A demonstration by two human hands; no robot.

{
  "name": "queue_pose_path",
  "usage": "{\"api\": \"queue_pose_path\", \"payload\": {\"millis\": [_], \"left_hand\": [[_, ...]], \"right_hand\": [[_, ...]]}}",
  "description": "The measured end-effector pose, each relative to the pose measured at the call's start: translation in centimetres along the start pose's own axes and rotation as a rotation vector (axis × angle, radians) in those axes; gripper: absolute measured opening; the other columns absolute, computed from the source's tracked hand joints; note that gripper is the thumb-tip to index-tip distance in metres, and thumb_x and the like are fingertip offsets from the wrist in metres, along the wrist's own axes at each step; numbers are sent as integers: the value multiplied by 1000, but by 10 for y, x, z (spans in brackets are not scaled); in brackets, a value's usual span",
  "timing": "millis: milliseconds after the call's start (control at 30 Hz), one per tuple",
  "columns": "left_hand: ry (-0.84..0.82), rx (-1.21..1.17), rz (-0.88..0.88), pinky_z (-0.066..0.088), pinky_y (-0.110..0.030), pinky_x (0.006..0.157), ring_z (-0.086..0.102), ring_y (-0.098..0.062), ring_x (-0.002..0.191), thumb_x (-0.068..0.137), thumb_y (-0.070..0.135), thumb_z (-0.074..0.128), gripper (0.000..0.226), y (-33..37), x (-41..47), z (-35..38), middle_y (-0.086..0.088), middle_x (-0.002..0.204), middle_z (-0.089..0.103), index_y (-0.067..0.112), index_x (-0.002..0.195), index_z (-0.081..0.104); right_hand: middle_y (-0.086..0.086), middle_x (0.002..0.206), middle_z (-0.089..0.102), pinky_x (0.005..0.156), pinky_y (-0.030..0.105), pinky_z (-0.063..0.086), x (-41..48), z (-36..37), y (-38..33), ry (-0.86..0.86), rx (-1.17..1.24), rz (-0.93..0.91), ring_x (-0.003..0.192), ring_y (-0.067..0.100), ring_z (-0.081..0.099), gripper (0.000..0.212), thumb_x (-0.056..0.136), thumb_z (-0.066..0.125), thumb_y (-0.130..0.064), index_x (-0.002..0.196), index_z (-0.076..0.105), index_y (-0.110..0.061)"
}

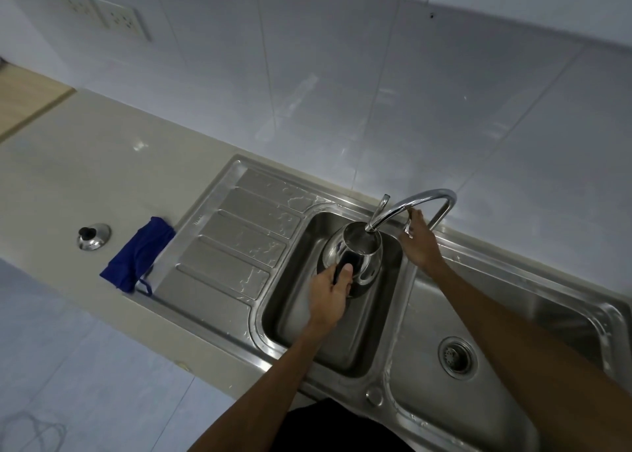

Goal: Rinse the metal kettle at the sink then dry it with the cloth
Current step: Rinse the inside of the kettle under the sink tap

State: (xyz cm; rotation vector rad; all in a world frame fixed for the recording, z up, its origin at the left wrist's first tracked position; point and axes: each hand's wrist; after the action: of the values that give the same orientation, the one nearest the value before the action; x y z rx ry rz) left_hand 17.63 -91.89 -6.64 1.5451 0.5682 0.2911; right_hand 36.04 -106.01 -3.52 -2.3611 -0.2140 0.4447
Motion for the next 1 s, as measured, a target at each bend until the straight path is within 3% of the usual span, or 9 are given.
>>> {"api": "queue_pose_path", "payload": {"millis": [67, 133, 200, 267, 400, 633, 733, 933, 1000], "left_hand": [[1, 1, 4, 39, -40, 57, 48, -15, 53, 87, 74, 51, 45, 2, -1, 1, 9, 56, 53, 35, 68, 62], [4, -2, 2, 39, -39, 58, 48, -14, 54, 91, 65, 53, 38, 6, -3, 3, 9, 57, 53, 36, 68, 62], [3, -17, -11, 40, -37, 59, 48, -13, 56, 94, 53, 52, 33, 10, -6, 4, 11, 57, 53, 35, 68, 63], [0, -15, -20, 42, -32, 58, 49, -9, 57, 99, 40, 52, 31, 12, -9, 6, 12, 57, 54, 31, 72, 63], [-20, -38, -50, 41, -27, 57, 49, -11, 58, 105, 21, 51, 29, 11, -16, 8, 5, 63, 55, 15, 78, 62], [-201, -24, -125, 43, -21, 56, 51, -7, 56, 107, 16, 45, 28, 19, -22, -4, 0, 67, 55, 11, 84, 60], [-294, -21, -194, 48, -27, 61, 56, -13, 60, 107, 16, 45, 25, 22, -22, -12, -6, 71, 58, 6, 90, 60], [-385, -44, -279, 51, -54, 84, 60, -37, 82, 107, 15, 45, 31, 34, -14, -23, -26, 88, 62, -12, 107, 61], [-404, -38, -300, 51, -60, 89, 60, -39, 84, 107, 15, 46, 30, 38, -14, -23, -28, 90, 62, -11, 106, 61]], "right_hand": [[19, 137, 59, 92, 29, 42, -19, 14, 1, 125, 105, 81, 124, 39, 57, 41, 101, 54, -16, 142, 50, -10], [20, 128, 66, 96, 34, 45, -35, 33, 7, 36, 186, 191, 120, 37, 60, 35, 104, 49, -27, 131, 61, -8], [18, 131, 63, 106, 43, 45, -48, 50, 10, -120, 415, 395, 123, 37, 58, 49, 105, 40, -45, 133, 59, -10], [17, 131, 58, 101, 50, 46, -58, 62, 9, -250, 739, 582, 122, 40, 55, 62, 101, 32, -61, 139, 50, -16], [19, 140, 54, 103, 60, 42, -63, 77, 4, -272, 1121, 677, 128, 42, 51, 71, 97, 31, -68, 144, 49, -18], [11, 114, 62, 111, 60, 37, -63, 83, 0, -191, 1192, 737, 112, 34, 54, 56, 97, 35, -61, 132, 56, -22], [13, 119, 62, 108, 52, 41, -65, 83, -3, -178, 1184, 753, 106, 30, 56, 55, 97, 38, -60, 126, 59, -19], [10, 83, 68, 68, 32, 46, -64, 79, -16, -198, 1167, 785, 79, 23, 60, 58, 95, 38, -63, 92, 68, -13], [10, 76, 73, 64, 31, 46, -63, 79, -18, -209, 1194, 789, 80, 24, 62, 59, 95, 39, -63, 90, 70, -13]]}}
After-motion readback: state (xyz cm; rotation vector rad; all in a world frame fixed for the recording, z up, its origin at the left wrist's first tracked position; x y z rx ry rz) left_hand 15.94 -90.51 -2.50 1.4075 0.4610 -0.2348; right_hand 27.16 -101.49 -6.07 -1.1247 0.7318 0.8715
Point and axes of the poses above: each hand's wrist, its own x-axis towards the middle knuckle, its own z-axis out of the palm, y = z × x
